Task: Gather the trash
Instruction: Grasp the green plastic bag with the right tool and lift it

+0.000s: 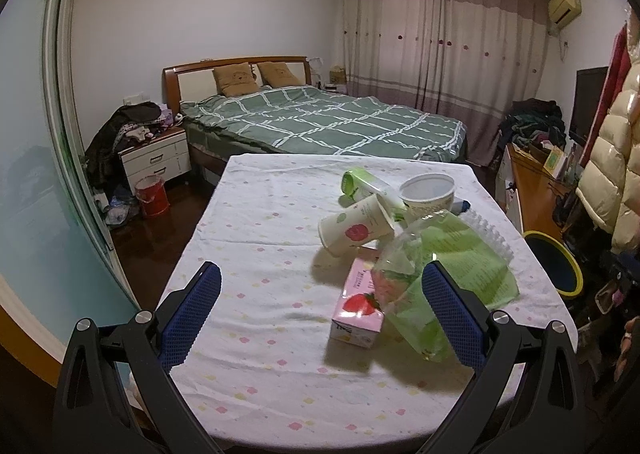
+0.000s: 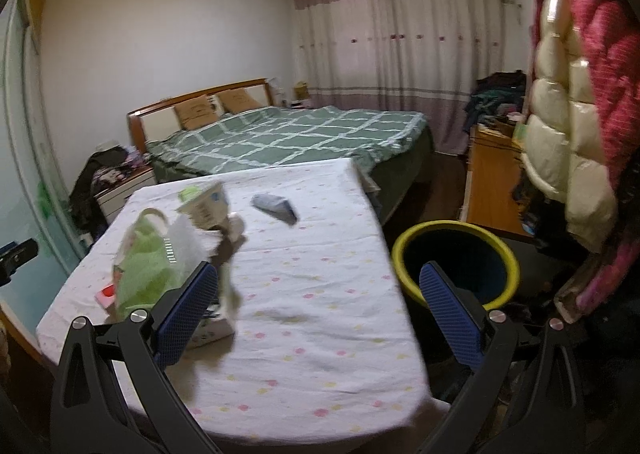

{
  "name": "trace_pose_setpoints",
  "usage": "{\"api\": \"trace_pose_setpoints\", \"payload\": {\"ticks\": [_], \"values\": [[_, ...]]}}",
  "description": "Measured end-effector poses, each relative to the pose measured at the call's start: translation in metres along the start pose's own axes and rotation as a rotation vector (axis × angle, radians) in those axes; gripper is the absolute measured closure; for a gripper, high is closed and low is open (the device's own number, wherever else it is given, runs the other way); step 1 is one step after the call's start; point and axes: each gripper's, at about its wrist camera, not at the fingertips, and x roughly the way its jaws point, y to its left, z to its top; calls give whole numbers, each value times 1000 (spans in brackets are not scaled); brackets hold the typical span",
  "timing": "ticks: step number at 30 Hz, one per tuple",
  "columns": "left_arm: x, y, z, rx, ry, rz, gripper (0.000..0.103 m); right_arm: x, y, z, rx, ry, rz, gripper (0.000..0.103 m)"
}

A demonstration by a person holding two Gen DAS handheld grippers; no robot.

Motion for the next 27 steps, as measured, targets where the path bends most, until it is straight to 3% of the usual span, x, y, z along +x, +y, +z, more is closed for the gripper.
{"api": "trace_pose_setpoints", "payload": {"ticks": [8, 11, 21, 24, 26, 27], "values": [[12, 15, 0, -16, 8, 21, 4, 46, 64, -9, -90, 115, 178, 8], [17, 19, -2, -20, 17, 18, 4, 61, 81, -12, -96, 144, 214, 22], [31, 23, -7, -26, 34, 4, 4, 81, 105, -17, -108, 226, 257, 44], [33, 22, -8, -26, 38, 4, 4, 82, 103, -18, -107, 241, 276, 58], [34, 23, -8, -27, 38, 4, 4, 81, 104, -20, -99, 251, 300, 82], [33, 23, -8, -26, 37, 5, 4, 79, 104, -19, -95, 250, 307, 87]]}}
